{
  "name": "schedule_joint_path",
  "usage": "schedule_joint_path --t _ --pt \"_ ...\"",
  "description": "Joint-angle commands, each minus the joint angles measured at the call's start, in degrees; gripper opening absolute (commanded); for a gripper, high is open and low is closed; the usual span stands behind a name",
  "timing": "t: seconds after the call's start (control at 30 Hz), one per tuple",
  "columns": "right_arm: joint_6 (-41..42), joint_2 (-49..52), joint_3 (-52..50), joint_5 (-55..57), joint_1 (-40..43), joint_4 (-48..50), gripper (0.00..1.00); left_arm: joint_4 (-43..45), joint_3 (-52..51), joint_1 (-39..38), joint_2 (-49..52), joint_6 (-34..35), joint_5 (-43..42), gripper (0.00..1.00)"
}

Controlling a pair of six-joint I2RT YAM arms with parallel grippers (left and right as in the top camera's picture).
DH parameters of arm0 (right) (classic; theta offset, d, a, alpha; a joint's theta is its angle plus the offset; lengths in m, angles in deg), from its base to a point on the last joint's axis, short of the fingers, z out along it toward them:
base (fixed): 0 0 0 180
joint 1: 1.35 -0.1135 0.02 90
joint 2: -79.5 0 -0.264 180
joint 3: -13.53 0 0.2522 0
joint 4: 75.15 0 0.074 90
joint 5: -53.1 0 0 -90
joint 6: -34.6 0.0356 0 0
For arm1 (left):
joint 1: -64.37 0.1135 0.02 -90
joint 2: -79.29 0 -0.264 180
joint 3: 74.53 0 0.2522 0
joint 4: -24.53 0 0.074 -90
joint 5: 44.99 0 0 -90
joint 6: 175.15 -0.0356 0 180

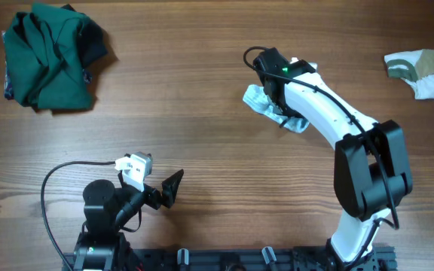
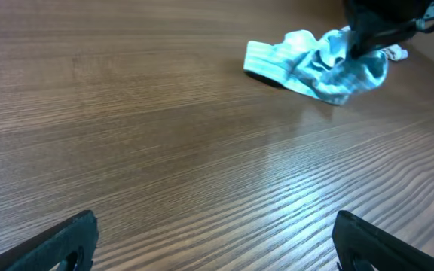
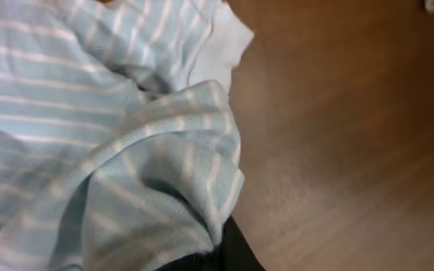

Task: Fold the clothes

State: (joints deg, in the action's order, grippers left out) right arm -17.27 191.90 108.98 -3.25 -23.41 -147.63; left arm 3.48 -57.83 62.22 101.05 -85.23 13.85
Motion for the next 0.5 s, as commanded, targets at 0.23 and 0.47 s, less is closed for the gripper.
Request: schedule_joint_path --t 0.23,0.47 --pt "8.33 -9.86 0.9 3.89 5.7 -4.44 0.04 0.04 -0.48 -0.31 0.07 0.57 0.39 1.0" --pt "8.37 -9.86 0.79 3.78 11.02 -6.05 0.04 0.04 -0.48 -0.31 0.07 0.59 0.37 1.0"
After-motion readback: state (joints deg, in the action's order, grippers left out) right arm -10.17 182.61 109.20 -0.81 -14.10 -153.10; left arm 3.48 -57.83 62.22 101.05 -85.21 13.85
